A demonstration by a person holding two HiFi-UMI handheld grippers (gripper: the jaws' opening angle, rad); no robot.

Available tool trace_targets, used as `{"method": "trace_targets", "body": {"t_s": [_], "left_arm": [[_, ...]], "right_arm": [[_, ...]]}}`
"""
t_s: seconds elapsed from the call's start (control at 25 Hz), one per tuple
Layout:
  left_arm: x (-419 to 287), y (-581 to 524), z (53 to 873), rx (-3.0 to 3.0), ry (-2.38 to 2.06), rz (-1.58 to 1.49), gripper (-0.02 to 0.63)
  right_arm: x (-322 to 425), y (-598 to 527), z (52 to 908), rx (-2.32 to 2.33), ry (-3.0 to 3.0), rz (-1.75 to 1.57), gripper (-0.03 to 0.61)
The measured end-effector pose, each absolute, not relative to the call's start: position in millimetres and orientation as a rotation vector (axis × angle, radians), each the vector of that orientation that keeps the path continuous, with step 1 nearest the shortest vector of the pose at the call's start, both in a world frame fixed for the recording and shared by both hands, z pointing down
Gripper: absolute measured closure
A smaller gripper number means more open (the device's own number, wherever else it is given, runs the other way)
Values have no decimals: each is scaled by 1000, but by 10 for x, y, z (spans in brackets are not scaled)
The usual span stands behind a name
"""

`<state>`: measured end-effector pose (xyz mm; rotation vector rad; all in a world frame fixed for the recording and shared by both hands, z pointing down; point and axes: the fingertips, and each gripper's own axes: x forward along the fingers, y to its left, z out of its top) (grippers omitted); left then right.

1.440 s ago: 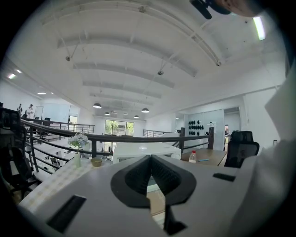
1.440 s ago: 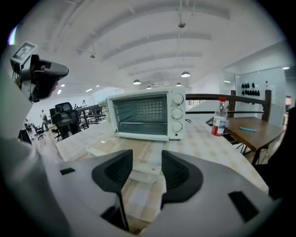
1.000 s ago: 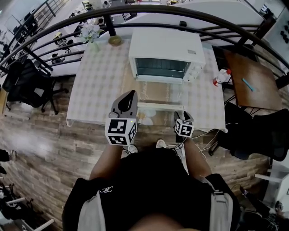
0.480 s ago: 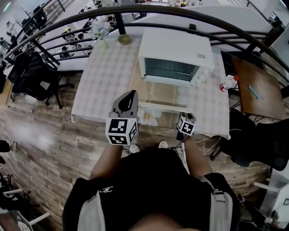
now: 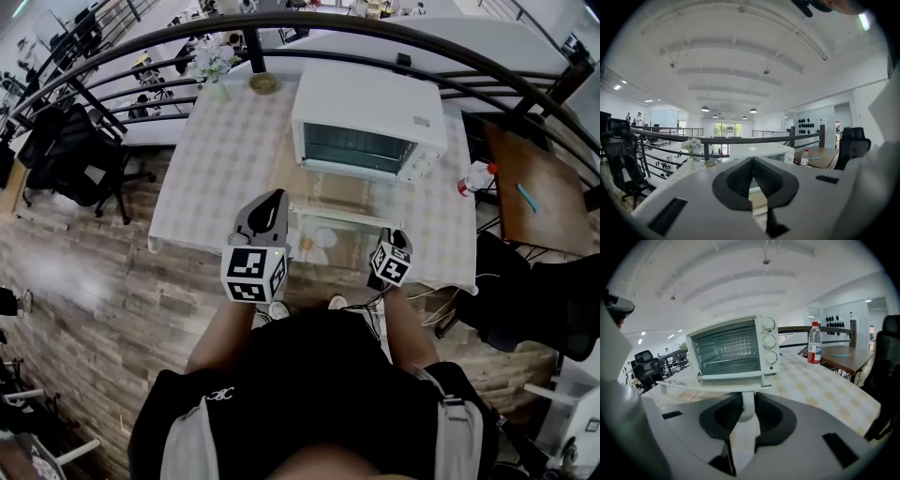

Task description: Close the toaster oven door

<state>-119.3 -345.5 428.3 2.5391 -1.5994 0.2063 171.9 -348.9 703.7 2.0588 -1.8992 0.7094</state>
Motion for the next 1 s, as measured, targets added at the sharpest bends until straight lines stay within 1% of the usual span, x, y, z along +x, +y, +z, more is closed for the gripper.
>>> {"method": "trace_targets", "body": {"t_s": [0.36, 1.0], "left_arm": [[-1166, -3487, 4300, 2546, -1595, 198, 600], [-1334, -3471, 4272, 2506, -1659, 176, 600]], "right_arm": [[1763, -3773, 6369, 2128, -1977, 515, 502], [1923, -4555, 5620, 2199, -2002, 442, 503]]}}
